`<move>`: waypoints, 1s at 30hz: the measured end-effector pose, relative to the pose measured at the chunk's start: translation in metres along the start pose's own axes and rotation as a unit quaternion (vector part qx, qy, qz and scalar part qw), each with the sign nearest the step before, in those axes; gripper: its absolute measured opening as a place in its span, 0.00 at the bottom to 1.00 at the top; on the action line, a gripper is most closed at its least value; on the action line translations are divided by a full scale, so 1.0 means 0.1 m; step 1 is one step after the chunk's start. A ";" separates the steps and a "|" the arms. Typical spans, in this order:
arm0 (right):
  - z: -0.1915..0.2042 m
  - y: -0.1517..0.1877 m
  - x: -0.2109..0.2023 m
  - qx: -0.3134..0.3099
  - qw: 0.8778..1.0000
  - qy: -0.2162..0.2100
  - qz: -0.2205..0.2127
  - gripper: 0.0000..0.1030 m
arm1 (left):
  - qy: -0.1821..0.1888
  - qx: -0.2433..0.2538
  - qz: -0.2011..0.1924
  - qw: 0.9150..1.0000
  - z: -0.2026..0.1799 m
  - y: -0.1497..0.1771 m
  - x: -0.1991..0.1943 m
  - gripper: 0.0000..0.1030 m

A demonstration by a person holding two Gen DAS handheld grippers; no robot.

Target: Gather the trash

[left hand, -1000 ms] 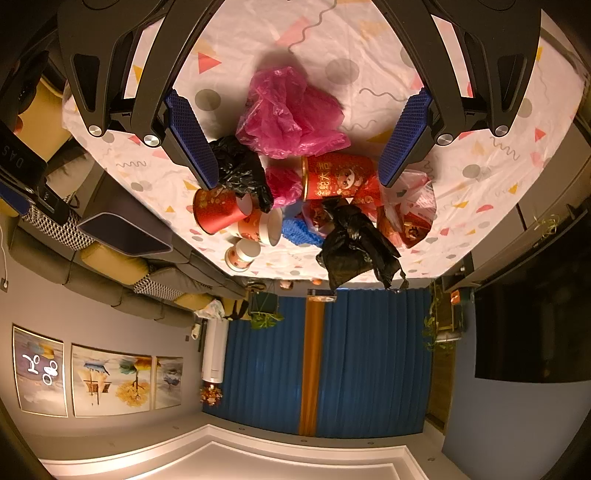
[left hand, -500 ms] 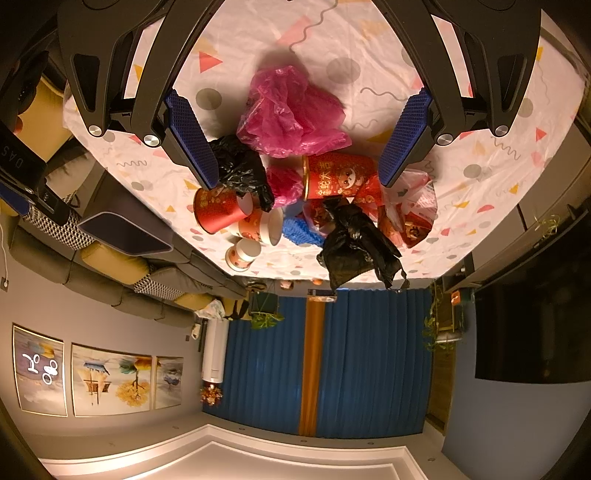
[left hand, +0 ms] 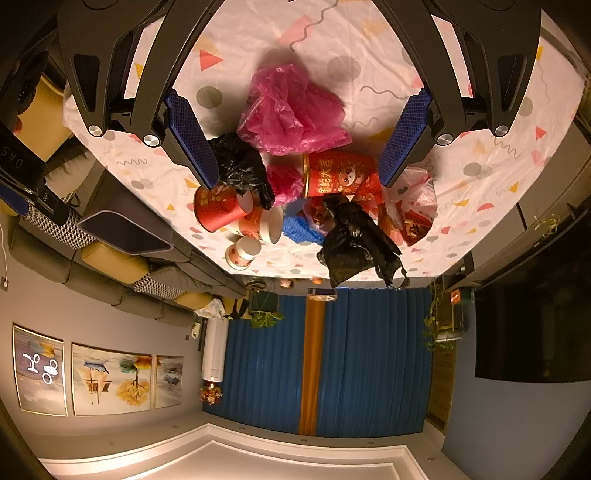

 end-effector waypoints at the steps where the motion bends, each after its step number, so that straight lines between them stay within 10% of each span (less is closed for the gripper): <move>1: 0.00 0.00 0.00 0.000 1.000 0.000 0.000 0.95 | 0.000 0.000 0.000 1.000 0.00 0.00 0.00 0.84; 30: 0.00 0.01 0.02 0.002 1.000 -0.002 0.000 0.95 | 0.000 -0.005 -0.003 1.000 0.01 -0.02 0.02 0.84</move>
Point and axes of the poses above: each gripper's, at about its wrist camera, not at the fingertips, and x roughly the way its jaws point, z to its left, y to its underside, the point moved 9 cm from there along x, roughly the way its jaws point
